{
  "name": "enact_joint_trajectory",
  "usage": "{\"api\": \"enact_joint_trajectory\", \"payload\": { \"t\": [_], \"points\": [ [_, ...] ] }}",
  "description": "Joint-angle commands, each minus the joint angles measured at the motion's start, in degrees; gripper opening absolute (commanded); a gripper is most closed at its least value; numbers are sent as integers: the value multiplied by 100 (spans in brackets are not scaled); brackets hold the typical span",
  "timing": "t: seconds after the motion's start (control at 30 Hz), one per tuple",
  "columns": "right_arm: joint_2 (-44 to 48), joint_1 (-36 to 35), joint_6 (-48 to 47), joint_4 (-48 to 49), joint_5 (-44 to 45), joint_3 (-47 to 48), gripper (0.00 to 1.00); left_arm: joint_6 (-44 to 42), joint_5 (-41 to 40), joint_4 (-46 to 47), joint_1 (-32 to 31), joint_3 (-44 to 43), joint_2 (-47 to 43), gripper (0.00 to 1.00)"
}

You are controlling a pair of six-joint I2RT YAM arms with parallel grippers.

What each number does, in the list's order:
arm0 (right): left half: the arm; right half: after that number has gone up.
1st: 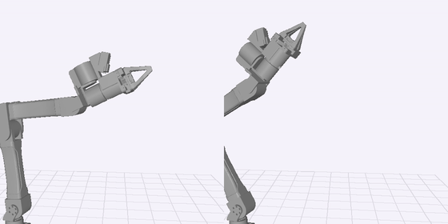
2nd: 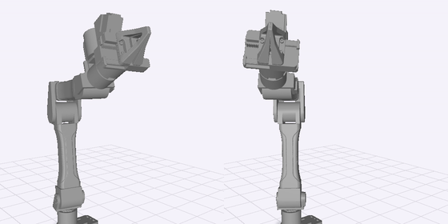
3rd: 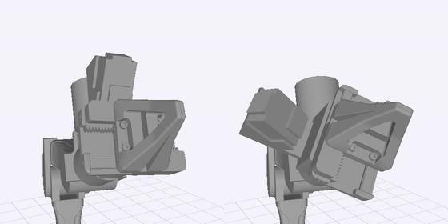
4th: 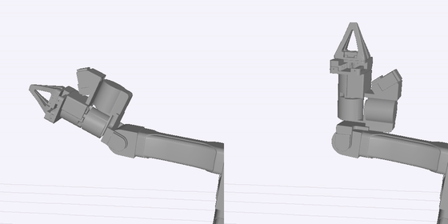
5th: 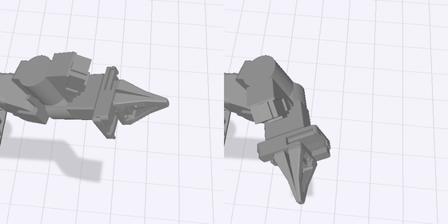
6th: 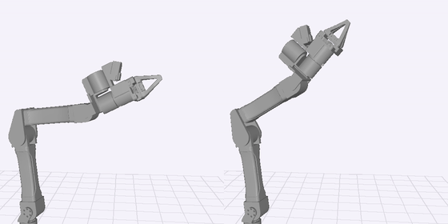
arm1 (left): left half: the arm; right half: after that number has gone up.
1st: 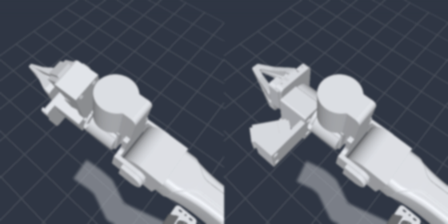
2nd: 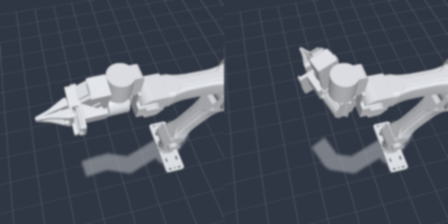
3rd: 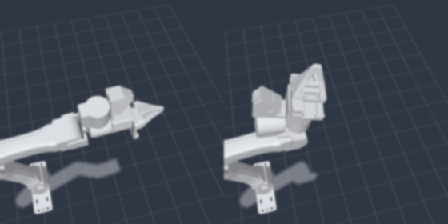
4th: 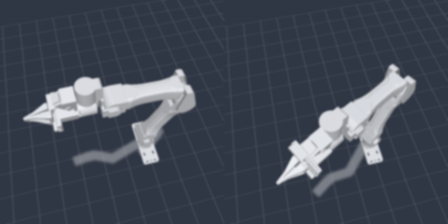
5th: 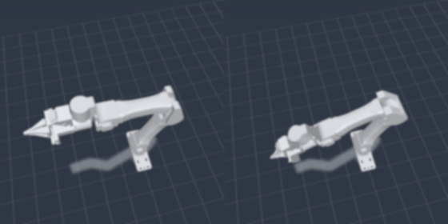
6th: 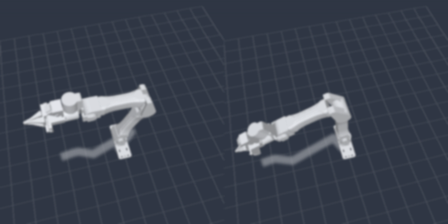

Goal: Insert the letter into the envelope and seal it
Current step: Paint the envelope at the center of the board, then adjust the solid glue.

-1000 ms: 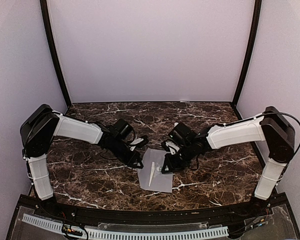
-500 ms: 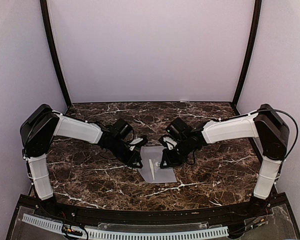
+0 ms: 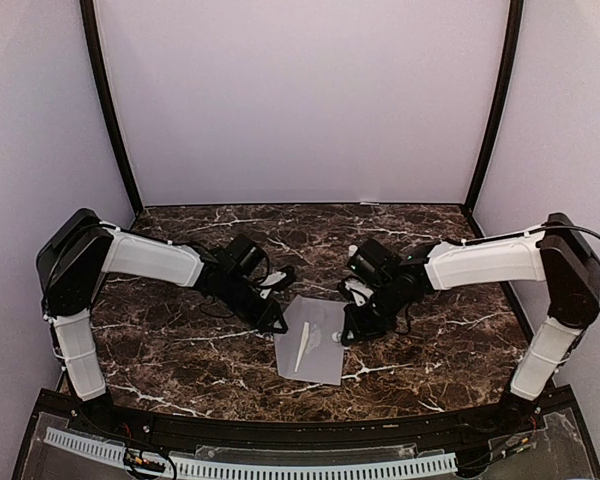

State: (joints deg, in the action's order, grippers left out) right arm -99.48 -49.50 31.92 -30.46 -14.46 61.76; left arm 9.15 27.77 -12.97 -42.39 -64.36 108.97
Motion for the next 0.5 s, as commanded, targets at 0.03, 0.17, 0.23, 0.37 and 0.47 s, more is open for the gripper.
{"api": "enact_joint_trajectory", "payload": {
  "t": [0.03, 0.17, 0.23, 0.37, 0.47],
  "points": [
    [749, -86, 128, -112, -59, -373, 0, 66, -268, -13, 3, 92, -557, 36],
    [1385, -78, 105, 221, -170, -670, 0, -100, -984, 100, 7, 265, -1216, 57],
    [1601, -65, 49, 465, -274, -762, 0, -191, -1518, 162, 9, 414, -1714, 62],
    [2064, -60, -181, 1378, -925, -959, 0, -104, -1593, 391, 3, 639, -2875, 66],
    [2392, -80, -246, 2178, -1734, -1170, 0, 494, -706, 565, -32, 670, -3601, 67]
  ]
}}
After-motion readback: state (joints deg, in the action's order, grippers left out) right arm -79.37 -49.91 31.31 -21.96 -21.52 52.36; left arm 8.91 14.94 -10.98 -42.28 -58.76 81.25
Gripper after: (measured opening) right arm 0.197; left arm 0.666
